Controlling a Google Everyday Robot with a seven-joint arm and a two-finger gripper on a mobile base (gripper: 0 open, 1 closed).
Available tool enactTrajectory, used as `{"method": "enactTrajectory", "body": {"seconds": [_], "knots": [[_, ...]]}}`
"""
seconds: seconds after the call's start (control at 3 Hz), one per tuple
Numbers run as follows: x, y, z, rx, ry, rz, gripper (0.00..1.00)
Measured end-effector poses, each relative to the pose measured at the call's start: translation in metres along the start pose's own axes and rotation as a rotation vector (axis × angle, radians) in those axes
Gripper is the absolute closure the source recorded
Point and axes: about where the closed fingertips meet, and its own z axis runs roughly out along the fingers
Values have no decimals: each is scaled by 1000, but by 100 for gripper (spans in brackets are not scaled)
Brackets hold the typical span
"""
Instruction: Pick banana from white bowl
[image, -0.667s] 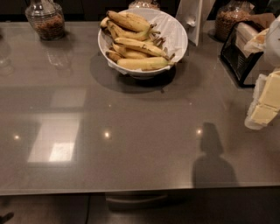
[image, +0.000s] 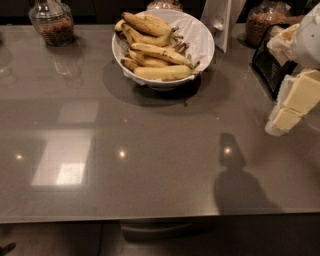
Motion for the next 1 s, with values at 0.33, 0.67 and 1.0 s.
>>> {"method": "enactTrajectory", "body": {"seconds": [0.33, 0.67, 1.0], "knots": [[-50, -35, 19, 11, -243, -48, 0], [-102, -74, 44, -10, -464, -59, 0], [-102, -74, 44, -10, -465, -59, 0]]}}
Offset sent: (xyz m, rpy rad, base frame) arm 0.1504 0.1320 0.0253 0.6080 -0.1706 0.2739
